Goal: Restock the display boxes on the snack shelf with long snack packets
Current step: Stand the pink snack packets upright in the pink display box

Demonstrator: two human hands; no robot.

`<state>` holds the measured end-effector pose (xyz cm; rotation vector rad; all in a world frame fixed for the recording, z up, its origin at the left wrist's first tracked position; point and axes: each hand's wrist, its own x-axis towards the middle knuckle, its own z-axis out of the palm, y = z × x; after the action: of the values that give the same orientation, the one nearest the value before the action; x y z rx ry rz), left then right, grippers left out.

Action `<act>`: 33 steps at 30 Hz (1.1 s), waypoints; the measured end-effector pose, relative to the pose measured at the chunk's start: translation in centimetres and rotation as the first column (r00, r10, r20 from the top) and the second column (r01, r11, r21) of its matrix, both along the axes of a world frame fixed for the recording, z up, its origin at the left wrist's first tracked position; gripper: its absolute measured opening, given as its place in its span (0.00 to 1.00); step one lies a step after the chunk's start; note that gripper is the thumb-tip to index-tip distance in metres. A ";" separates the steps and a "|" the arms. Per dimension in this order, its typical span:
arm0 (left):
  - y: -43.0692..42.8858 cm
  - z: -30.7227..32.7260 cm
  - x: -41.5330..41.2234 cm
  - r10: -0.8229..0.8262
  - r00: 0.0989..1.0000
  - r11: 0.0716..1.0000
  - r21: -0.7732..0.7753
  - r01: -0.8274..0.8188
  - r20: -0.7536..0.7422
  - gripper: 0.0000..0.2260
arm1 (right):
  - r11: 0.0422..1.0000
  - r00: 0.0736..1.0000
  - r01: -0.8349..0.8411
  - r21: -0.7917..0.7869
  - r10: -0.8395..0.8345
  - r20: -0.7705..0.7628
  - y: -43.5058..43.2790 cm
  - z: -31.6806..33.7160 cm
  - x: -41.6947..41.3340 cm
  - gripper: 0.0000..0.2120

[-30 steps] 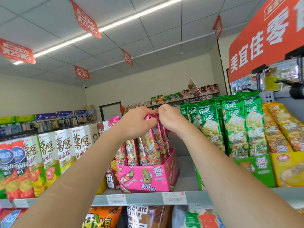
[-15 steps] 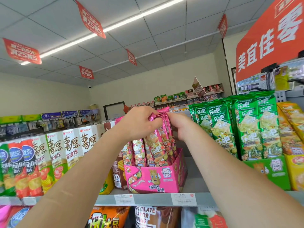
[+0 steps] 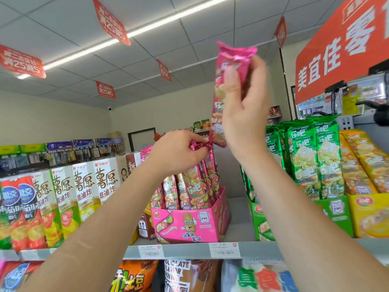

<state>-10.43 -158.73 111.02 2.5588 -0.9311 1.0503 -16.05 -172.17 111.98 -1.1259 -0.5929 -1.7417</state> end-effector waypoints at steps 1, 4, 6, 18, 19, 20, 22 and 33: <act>-0.1 0.2 -0.1 0.005 1.000 1.000 -0.002 -0.005 -0.011 0.11 | 1.000 0.998 0.005 0.024 -0.007 0.064 -0.5 -0.3 -1.1 0.06; -0.3 0.6 -0.3 0.024 0.998 1.000 -0.007 -0.025 -0.064 0.14 | 0.987 0.984 -0.157 0.037 0.153 0.088 -1.9 -2.0 -3.9 0.04; -0.6 0.7 -0.5 0.052 0.996 0.998 -0.020 -0.053 -0.068 0.14 | 0.947 0.947 -0.320 0.012 0.321 -0.029 -2.6 -3.7 -5.4 0.04; -2.5 -3.4 -6.7 -0.008 0.946 0.965 -0.247 0.093 0.325 0.10 | 0.764 0.546 -0.638 0.098 0.538 -0.643 -4.8 -15.8 -8.8 0.11; -2.6 -4.6 -8.0 -0.071 0.949 0.935 -0.310 0.170 0.308 0.10 | 0.767 0.548 -0.636 0.083 0.525 -0.651 -4.9 -16.5 -9.1 0.10; -2.8 -6.2 -9.3 -0.158 0.956 0.893 -0.378 0.244 0.245 0.11 | 0.774 0.552 -0.630 0.065 0.505 -0.664 -4.9 -17.0 -9.4 0.10; -3.2 -9.4 -12.1 -0.347 0.935 0.813 -0.474 0.337 0.071 0.15 | 0.785 0.558 -0.618 0.029 0.465 -0.688 -5.1 -18.0 -10.2 0.11; -5.0 -17.6 -16.5 -0.633 0.774 0.257 -0.940 0.224 0.011 0.22 | 0.728 0.478 -0.675 -0.120 0.308 -0.823 -4.9 -22.1 -13.9 0.18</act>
<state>-26.91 -163.74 93.38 1.3053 -0.6010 0.5572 -29.98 -177.08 89.90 -1.6468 -0.6887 -0.4780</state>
